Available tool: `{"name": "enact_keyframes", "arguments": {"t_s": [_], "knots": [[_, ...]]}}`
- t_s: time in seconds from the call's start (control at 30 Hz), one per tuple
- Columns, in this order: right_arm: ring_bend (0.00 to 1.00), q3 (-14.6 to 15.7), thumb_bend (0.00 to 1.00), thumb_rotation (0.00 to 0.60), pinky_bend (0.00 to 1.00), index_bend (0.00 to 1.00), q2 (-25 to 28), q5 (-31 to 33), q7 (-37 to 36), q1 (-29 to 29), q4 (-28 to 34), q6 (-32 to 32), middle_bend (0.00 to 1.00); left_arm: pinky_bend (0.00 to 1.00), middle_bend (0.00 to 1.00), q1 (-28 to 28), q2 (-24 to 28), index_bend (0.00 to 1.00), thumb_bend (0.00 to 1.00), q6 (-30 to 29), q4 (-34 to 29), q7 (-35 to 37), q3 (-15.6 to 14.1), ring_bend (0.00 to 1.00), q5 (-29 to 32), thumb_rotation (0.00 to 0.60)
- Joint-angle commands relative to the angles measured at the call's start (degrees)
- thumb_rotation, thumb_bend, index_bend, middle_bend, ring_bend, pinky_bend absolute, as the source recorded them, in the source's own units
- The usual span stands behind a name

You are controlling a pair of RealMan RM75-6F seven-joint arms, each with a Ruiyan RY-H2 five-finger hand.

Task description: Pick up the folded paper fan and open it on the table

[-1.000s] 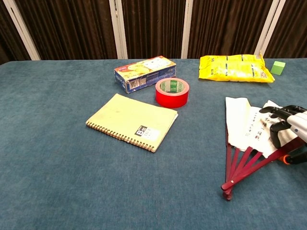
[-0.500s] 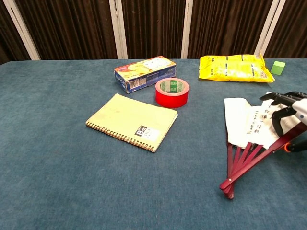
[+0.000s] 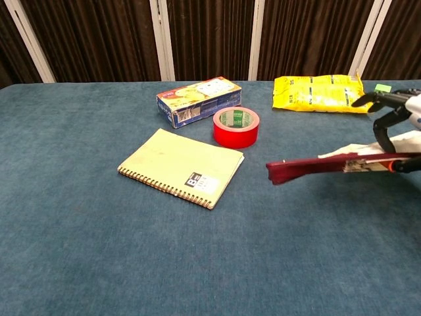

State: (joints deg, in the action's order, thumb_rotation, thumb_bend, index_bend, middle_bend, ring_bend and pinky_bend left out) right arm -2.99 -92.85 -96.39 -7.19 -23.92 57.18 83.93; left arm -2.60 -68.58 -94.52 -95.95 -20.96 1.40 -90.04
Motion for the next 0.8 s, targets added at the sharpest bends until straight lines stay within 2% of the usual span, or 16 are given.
{"name": "enact_keyframes", "arguments": {"t_s": [0.03, 0.33, 0.53, 0.8], "knots": [[0.24, -0.81, 0.47, 0.600, 0.17, 0.79, 2.39, -0.37, 1.82, -1.47, 4.13, -0.81, 0.21, 0.00, 0.00, 0.11, -0.04, 0.02, 0.10, 0.27, 0.05, -0.10, -0.02, 0.00, 0.05, 0.600], [0.24, -5.16, 0.47, 0.600, 0.17, 0.79, 9.30, 1.78, 7.28, -6.66, 16.98, -7.23, 0.21, 0.00, 0.00, 2.16, -0.04, 0.02, 0.10, 3.10, 0.81, 0.66, 0.61, 0.00, 0.22, 0.600], [0.24, -8.59, 0.47, 0.600, 0.17, 0.79, 14.35, 3.43, 11.45, -11.21, 26.31, -13.26, 0.21, 0.00, 0.00, 5.22, -0.98, 0.01, 0.10, 6.11, 3.11, 5.13, 1.26, 0.00, -1.29, 0.600], [0.24, -14.49, 0.47, 0.600, 0.17, 0.79, 16.43, 9.83, 19.40, -17.18, 36.80, -20.85, 0.21, 0.00, 0.00, 9.80, -3.31, 0.03, 0.10, 10.19, 6.54, 12.95, 2.26, 0.00, -2.95, 0.600]]}}
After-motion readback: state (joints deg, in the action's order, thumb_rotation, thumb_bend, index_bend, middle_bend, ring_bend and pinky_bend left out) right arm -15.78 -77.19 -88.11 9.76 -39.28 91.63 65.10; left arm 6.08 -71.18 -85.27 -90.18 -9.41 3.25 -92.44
